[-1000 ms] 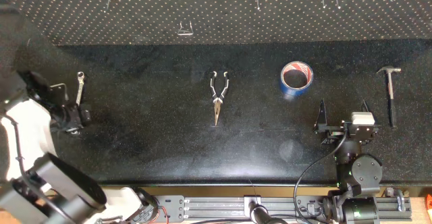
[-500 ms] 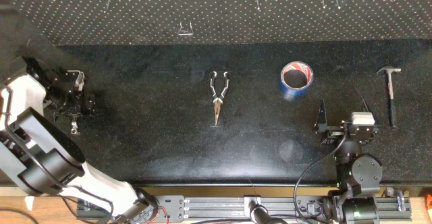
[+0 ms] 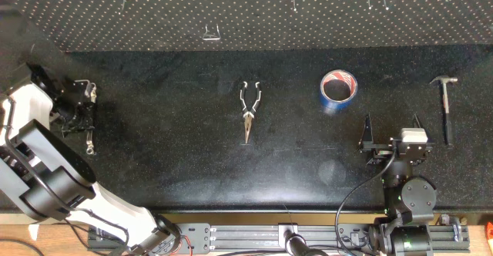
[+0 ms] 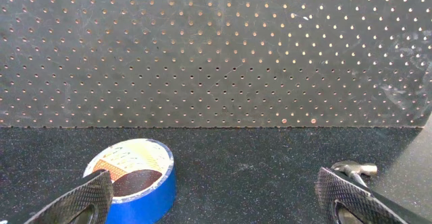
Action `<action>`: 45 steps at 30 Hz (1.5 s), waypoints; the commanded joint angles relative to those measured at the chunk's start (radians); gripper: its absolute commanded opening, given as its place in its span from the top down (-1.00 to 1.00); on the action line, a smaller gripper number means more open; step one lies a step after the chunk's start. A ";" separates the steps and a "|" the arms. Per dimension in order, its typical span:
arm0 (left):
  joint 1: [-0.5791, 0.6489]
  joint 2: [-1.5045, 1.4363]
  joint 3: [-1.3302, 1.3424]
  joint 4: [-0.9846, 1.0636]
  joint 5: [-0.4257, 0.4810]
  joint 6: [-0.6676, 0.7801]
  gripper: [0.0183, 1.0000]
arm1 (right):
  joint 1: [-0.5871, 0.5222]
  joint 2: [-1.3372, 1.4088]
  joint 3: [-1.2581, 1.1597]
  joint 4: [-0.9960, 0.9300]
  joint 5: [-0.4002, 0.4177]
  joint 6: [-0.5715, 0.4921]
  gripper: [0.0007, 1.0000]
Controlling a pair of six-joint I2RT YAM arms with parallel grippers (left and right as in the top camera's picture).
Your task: Place Tools Onto Pegboard
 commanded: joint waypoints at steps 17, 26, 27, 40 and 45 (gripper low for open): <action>-0.516 -0.874 -0.594 0.805 -0.014 -0.461 0.98 | 0.008 -0.005 -0.003 -0.006 0.012 -0.017 -0.95; -0.528 -0.803 -0.574 0.842 -0.026 -0.462 0.98 | 0.008 -0.005 -0.003 -0.006 0.012 -0.017 -0.95; -0.528 -0.795 -0.569 0.843 -0.026 -0.462 0.98 | 0.008 -0.005 -0.003 -0.006 0.012 -0.017 -0.95; -0.528 -0.740 -0.558 0.911 -0.053 -0.469 0.98 | 0.008 -0.005 -0.003 -0.006 0.012 -0.017 -0.95; -0.528 -0.698 -0.558 0.948 -0.053 -0.468 0.98 | 0.008 -0.005 -0.003 -0.006 0.012 -0.017 -0.95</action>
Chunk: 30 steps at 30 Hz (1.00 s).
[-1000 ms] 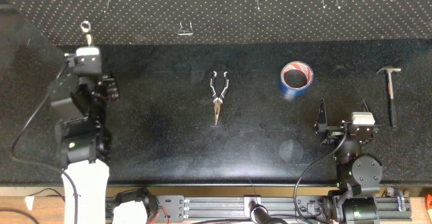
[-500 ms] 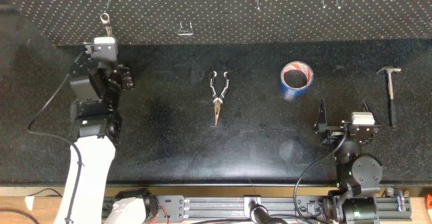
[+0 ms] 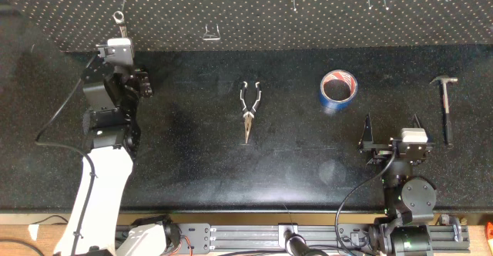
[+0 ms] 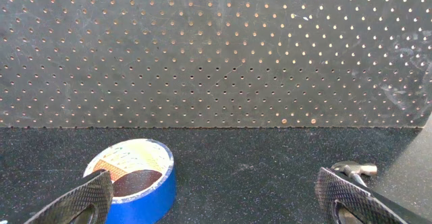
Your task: Place Tools Onto Pegboard
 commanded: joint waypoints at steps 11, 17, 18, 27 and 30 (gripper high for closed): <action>-0.003 0.118 0.075 0.082 -0.019 -0.009 0.98 | 0.008 -0.004 -0.003 -0.006 0.012 -0.017 -0.95; -0.003 0.117 0.075 0.082 -0.019 -0.010 -0.75 | 0.008 -0.004 -0.003 -0.006 0.012 -0.017 -0.95; -0.003 0.109 0.075 0.073 -0.019 -0.009 -0.99 | 0.008 -0.004 -0.003 -0.006 0.012 -0.017 -0.95; -0.005 -0.333 0.075 -0.462 0.249 -0.145 -1.00 | 0.008 -0.004 -0.003 -0.006 0.012 -0.017 -0.95; -0.113 -0.282 0.074 -0.621 0.159 -0.347 -1.00 | 0.008 -0.004 -0.003 -0.006 0.012 -0.017 -0.95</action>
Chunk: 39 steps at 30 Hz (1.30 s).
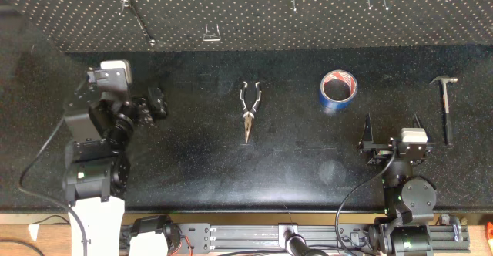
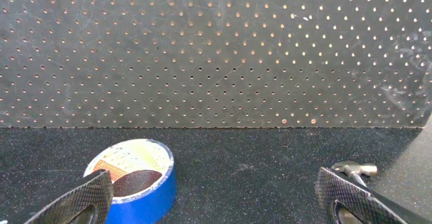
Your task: Place Tools Onto Pegboard
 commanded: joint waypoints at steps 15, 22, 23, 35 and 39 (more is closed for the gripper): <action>-0.686 0.901 0.531 -0.307 -0.153 -0.507 -1.00 | 0.008 -0.004 -0.003 -0.006 0.012 -0.016 -0.95; -0.673 1.023 0.556 -0.301 -0.150 -0.501 -1.00 | 0.008 -0.004 -0.003 -0.006 0.012 -0.017 -0.95; -0.673 1.031 0.556 -0.296 -0.150 -0.492 -1.00 | 0.008 -0.004 -0.003 -0.006 0.012 -0.017 -0.95; -0.673 1.084 0.557 -0.239 -0.153 -0.496 -1.00 | 0.008 -0.004 -0.003 -0.006 0.012 -0.017 -0.95; -0.672 1.088 0.557 -0.284 -0.159 -0.492 -1.00 | 0.008 -0.004 -0.003 -0.006 0.012 -0.017 -0.95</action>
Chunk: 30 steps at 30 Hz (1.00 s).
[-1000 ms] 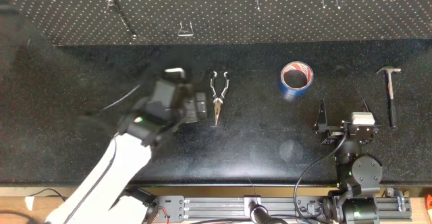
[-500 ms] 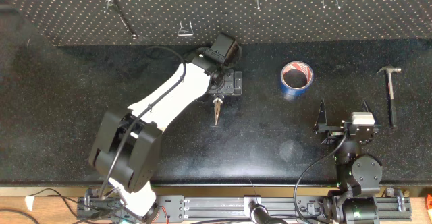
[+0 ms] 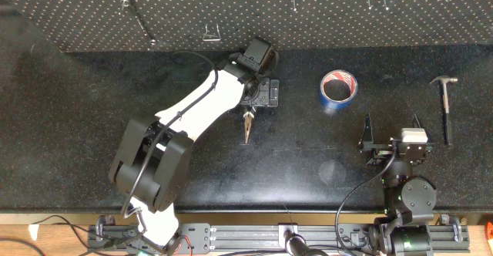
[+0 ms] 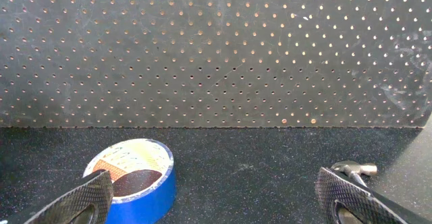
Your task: Place Tools Onto Pegboard
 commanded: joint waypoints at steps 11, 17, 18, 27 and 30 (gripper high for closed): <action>0.009 0.053 0.014 -0.042 -0.064 0.039 -0.99 | 0.008 -0.004 -0.003 -0.006 0.012 -0.017 -0.95; 0.006 0.058 0.014 -0.039 -0.052 0.039 -0.36 | 0.008 -0.004 -0.003 -0.006 0.012 -0.017 -0.95; 0.006 0.058 0.014 -0.039 -0.049 0.039 -0.25 | 0.008 -0.004 -0.003 -0.006 0.012 -0.017 -0.95; 0.006 0.058 0.014 -0.039 -0.045 0.039 -0.23 | 0.008 -0.004 -0.003 -0.006 0.012 -0.017 -0.95; 0.006 0.058 0.014 -0.039 -0.045 0.039 0.00 | 0.008 -0.004 -0.003 -0.006 0.012 -0.017 -0.95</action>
